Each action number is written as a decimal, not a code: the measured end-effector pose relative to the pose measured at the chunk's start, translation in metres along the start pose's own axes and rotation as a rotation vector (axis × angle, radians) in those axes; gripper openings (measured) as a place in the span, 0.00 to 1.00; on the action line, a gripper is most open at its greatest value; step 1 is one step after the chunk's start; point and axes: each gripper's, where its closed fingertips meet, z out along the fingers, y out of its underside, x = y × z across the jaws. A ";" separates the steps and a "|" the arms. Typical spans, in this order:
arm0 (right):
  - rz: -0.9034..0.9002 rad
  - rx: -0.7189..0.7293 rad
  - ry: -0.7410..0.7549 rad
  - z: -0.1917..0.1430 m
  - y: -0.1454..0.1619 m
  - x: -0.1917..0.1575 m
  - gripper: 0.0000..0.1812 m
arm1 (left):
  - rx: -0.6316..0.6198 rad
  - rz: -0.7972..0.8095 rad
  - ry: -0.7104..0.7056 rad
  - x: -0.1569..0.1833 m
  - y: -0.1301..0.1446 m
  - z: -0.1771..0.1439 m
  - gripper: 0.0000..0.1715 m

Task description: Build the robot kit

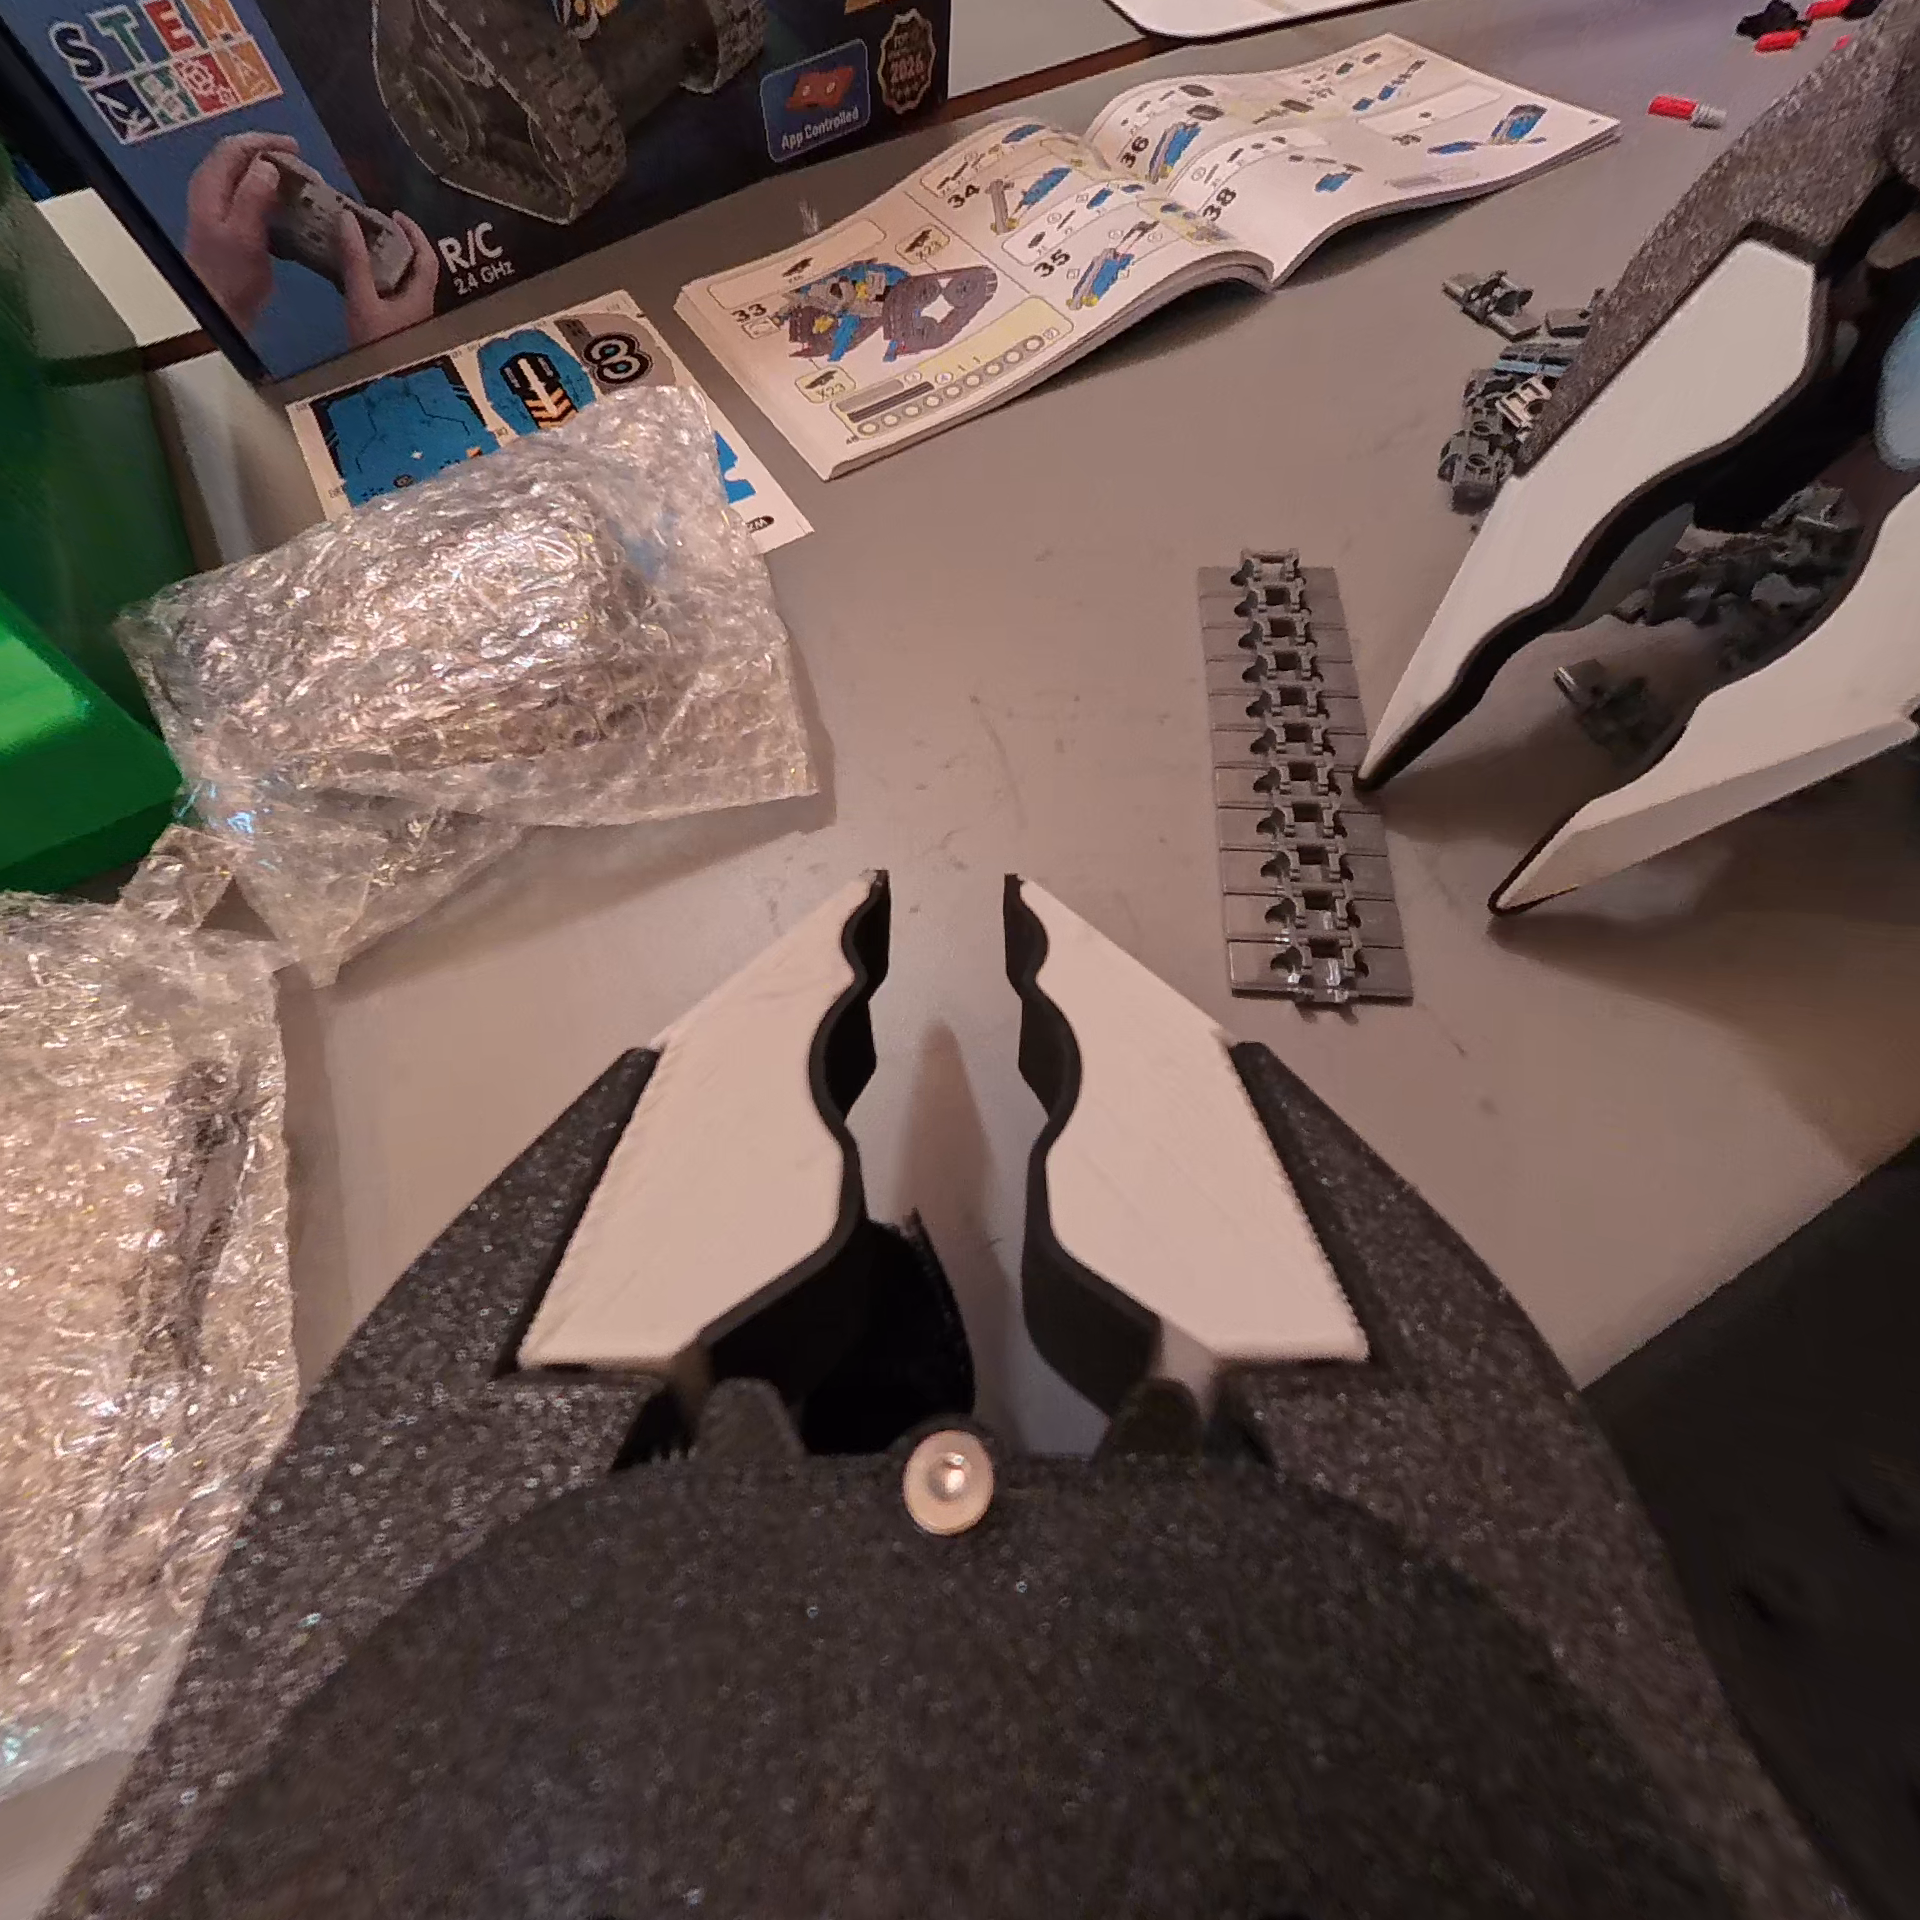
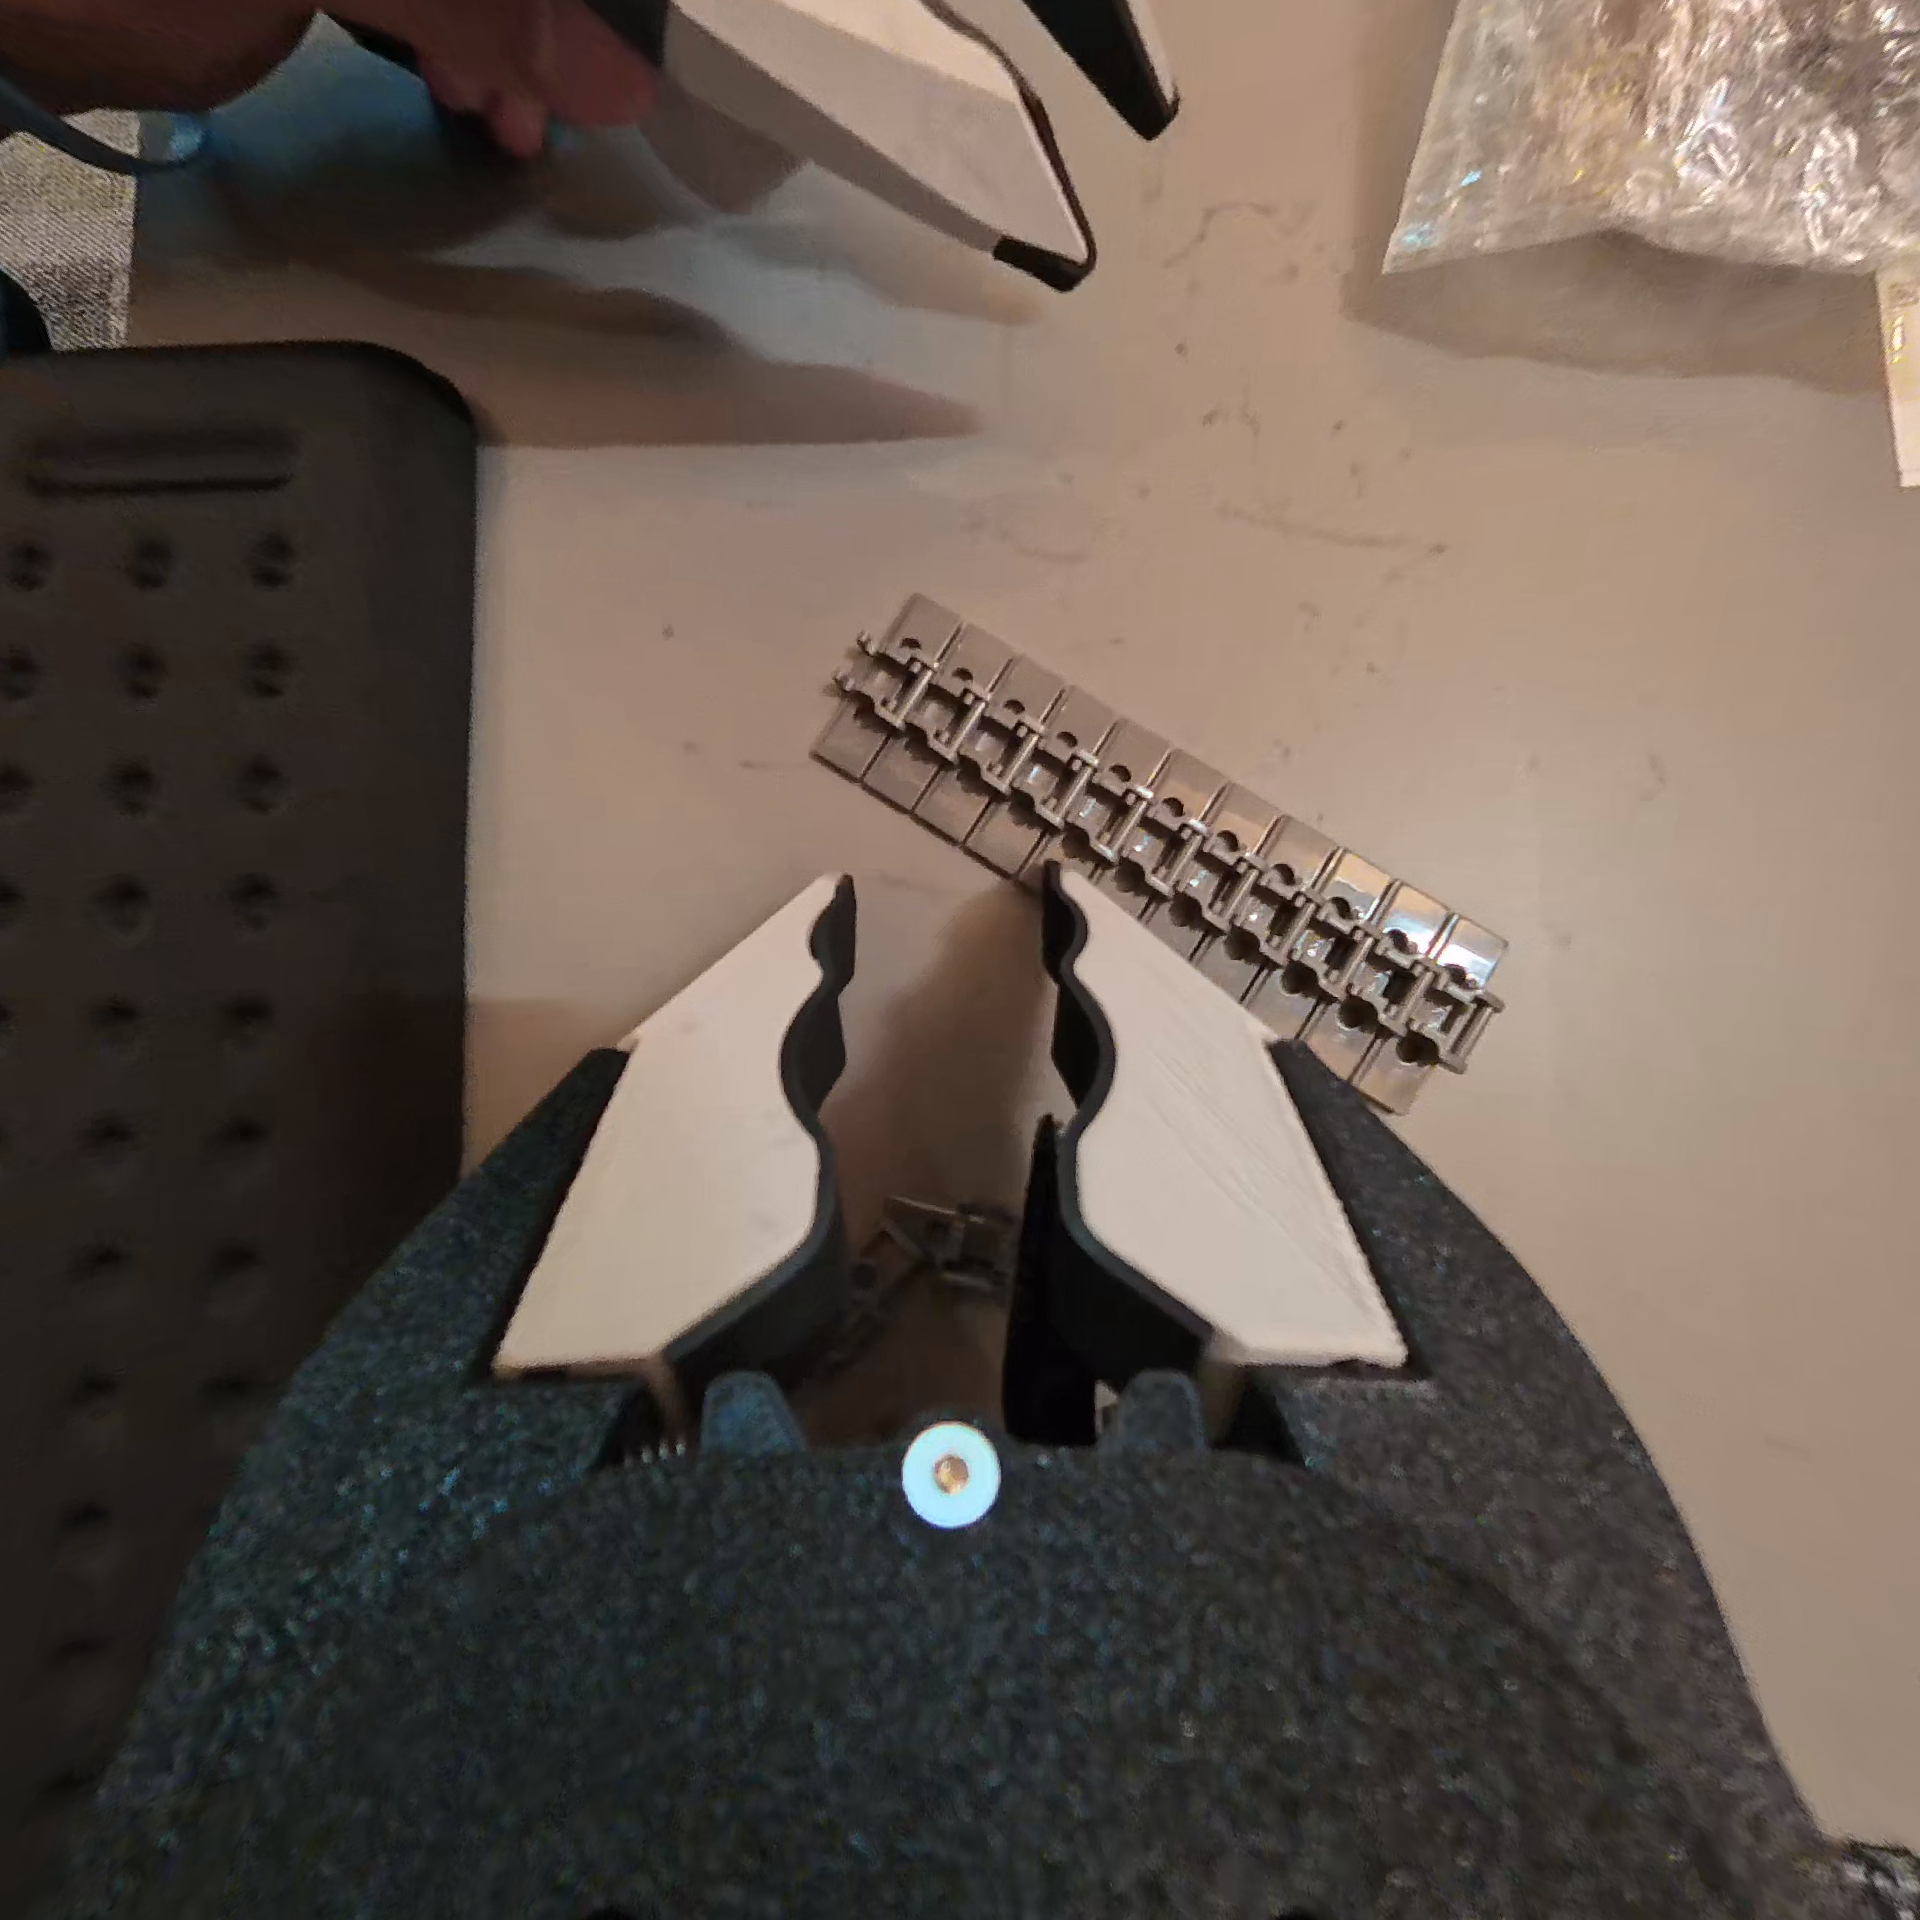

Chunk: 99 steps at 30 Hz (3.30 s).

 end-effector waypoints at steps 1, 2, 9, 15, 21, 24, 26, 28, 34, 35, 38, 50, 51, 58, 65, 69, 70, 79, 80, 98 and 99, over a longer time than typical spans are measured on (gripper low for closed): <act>-0.002 -0.001 0.003 0.000 0.000 0.000 0.20 | -0.002 0.002 0.000 0.000 0.000 0.000 0.12; -0.004 -0.005 0.006 -0.001 0.001 0.000 0.20 | -0.003 0.004 0.000 0.000 0.000 0.000 0.12; 0.019 0.003 0.046 -0.006 0.001 0.010 0.20 | 0.008 -0.010 0.005 -0.001 -0.001 -0.001 0.12; 0.027 0.001 0.042 -0.003 0.004 0.010 0.20 | 0.005 -0.004 0.002 0.000 -0.001 -0.001 0.12; 0.033 0.016 0.045 -0.008 0.002 0.011 0.20 | 0.002 0.001 -0.001 0.000 0.000 -0.001 0.12; 0.045 0.014 0.073 -0.014 0.004 0.021 0.20 | 0.002 0.001 -0.001 0.000 0.000 -0.001 0.12; 0.067 0.014 0.066 -0.015 0.006 0.024 0.20 | 0.000 0.002 -0.001 0.000 0.000 0.000 0.12; 0.069 0.018 0.046 -0.012 0.005 0.021 0.20 | -0.002 0.006 -0.003 0.000 0.000 0.000 0.12; 0.050 -0.005 0.059 -0.008 0.009 0.018 0.21 | -0.001 0.008 -0.006 0.000 0.000 0.000 0.12; 0.056 -0.004 0.049 -0.008 0.009 0.017 0.22 | -0.002 0.007 -0.005 0.000 0.000 0.000 0.12; 0.048 0.026 0.088 -0.013 0.005 0.025 0.22 | -0.001 0.008 -0.005 0.000 0.000 0.000 0.12; 0.060 -0.010 0.145 -0.014 0.013 0.038 0.22 | 0.000 0.015 -0.004 0.001 0.000 -0.001 0.12; 0.062 -0.019 0.141 -0.013 0.015 0.038 0.22 | 0.000 0.015 -0.003 0.001 0.000 -0.001 0.12; 0.078 -0.002 0.128 -0.014 0.014 0.037 0.22 | -0.002 0.017 -0.003 0.001 0.000 0.000 0.12; 0.108 0.010 0.154 -0.019 0.022 0.048 0.24 | -0.001 0.014 -0.003 0.001 0.000 0.000 0.12; 0.107 0.006 0.161 -0.020 0.022 0.050 0.24 | -0.003 0.016 -0.004 0.001 0.000 0.000 0.12; 0.107 0.010 0.169 -0.021 0.021 0.052 0.24 | -0.002 0.016 -0.004 0.001 0.000 0.000 0.12; 0.191 0.053 0.138 -0.047 0.027 0.049 0.22 | 0.023 0.046 0.039 0.017 -0.008 0.001 0.17; 0.210 0.059 0.103 -0.054 0.031 0.042 0.21 | 0.000 0.036 0.105 0.031 -0.009 0.002 0.20; 0.261 0.031 0.144 -0.048 0.068 -0.028 0.10 | -0.392 0.145 0.222 0.047 0.041 -0.023 0.19; 0.299 0.062 0.112 -0.049 0.065 -0.029 0.09 | -0.373 0.138 0.224 0.044 0.037 -0.028 0.19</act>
